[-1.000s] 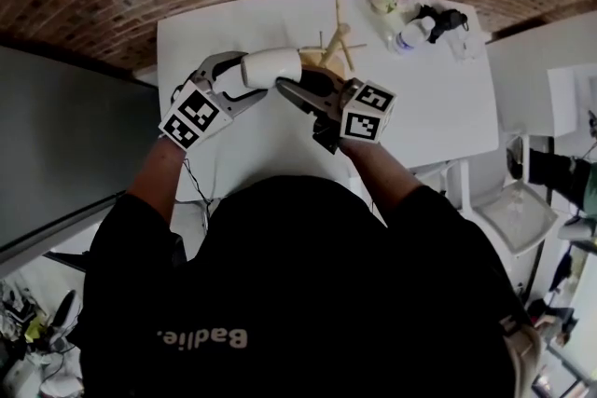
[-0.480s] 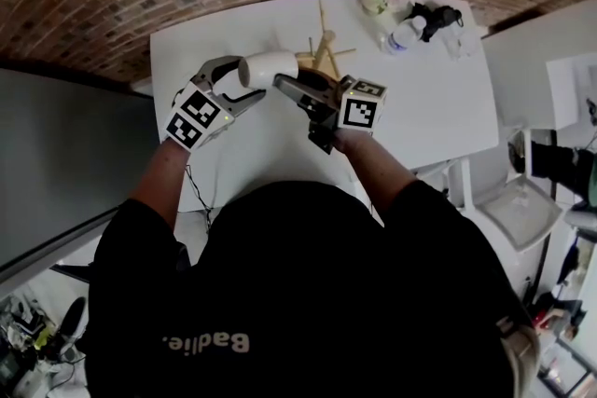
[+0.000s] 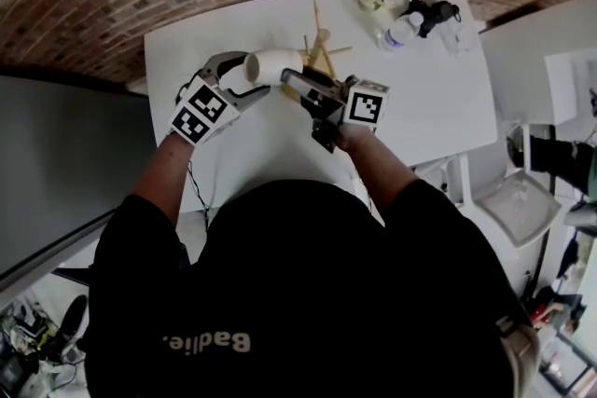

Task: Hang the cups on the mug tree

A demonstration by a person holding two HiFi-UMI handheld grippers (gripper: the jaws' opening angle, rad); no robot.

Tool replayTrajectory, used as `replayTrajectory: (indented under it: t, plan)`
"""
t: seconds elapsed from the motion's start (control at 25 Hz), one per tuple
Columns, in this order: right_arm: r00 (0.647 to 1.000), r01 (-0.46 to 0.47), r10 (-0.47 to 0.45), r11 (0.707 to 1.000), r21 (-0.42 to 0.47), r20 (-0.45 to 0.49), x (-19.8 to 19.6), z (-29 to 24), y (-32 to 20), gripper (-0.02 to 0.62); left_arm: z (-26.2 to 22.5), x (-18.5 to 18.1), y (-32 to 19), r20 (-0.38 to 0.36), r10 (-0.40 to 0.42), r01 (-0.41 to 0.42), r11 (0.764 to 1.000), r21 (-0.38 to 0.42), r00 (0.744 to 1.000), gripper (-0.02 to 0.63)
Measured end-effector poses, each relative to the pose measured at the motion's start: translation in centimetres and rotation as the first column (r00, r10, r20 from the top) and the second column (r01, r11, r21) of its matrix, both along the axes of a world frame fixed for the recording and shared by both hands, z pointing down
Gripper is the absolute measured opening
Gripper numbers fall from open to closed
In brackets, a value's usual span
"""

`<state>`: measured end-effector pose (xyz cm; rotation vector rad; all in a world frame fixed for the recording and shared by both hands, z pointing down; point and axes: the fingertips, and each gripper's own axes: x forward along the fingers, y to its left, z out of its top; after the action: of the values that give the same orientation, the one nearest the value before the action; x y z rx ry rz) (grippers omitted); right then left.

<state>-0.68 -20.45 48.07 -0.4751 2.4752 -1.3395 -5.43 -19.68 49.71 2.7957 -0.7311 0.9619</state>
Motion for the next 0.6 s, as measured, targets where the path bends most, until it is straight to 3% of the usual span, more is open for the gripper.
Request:
replayTrajectory:
  t: [0.6]
  plan:
    - [0.999, -0.028, 0.029, 0.999, -0.038, 0.023, 1.6, 1.1, -0.7, 0.186, 0.8, 1.3, -0.6, 0.014, 0.007, -0.007, 1.000, 0.004, 1.000, 0.295]
